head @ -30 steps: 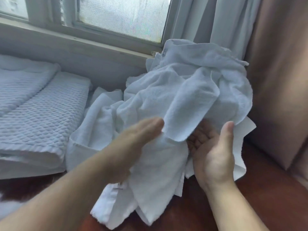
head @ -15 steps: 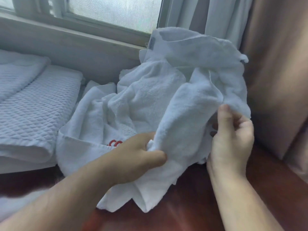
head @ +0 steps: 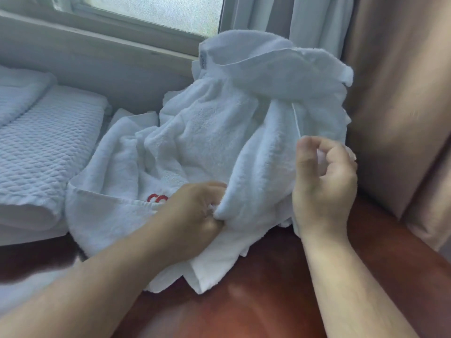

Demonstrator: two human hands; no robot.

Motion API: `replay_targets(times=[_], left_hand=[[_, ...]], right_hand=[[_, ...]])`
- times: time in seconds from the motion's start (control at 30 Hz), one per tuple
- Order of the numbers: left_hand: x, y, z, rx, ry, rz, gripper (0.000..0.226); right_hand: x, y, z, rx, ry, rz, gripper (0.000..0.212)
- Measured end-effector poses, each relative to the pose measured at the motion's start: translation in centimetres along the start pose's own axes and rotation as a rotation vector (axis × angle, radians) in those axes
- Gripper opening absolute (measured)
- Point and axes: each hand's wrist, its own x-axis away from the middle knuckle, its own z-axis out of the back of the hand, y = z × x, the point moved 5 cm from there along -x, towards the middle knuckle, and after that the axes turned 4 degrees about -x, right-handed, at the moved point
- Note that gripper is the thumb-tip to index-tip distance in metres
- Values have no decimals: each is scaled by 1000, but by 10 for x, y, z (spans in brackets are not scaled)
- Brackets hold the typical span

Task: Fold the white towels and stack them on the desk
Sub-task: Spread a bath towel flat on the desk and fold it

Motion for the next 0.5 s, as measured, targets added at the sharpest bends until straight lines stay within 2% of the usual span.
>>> replay_targets(times=[0.07, 0.13, 0.17, 0.27, 0.37, 0.4, 0.43, 0.5], left_hand=[[-1, 6, -5, -102, -37, -73, 33], [0, 6, -5, -126, -43, -99, 45], [0, 6, -5, -130, -47, -110, 45], [1, 5, -3, -71, -57, -95, 33], [2, 2, -2, 91, -93, -31, 13], [3, 0, -1, 174, -100, -2, 11], [4, -2, 1, 242, -92, 23, 20], [4, -9, 3, 307, -78, 93, 49]], right_hand=[[2, 6, -11, -53, -182, -155, 59], [3, 11, -19, 40, -344, -262, 77], [3, 15, -21, 99, -398, -280, 74], [0, 20, -20, 111, -395, -265, 29], [0, 13, -17, 139, -287, -85, 31], [1, 6, -16, 108, -245, -25, 26], [1, 1, -14, 23, -211, -6, 20], [0, -2, -10, -335, -194, -120, 18]])
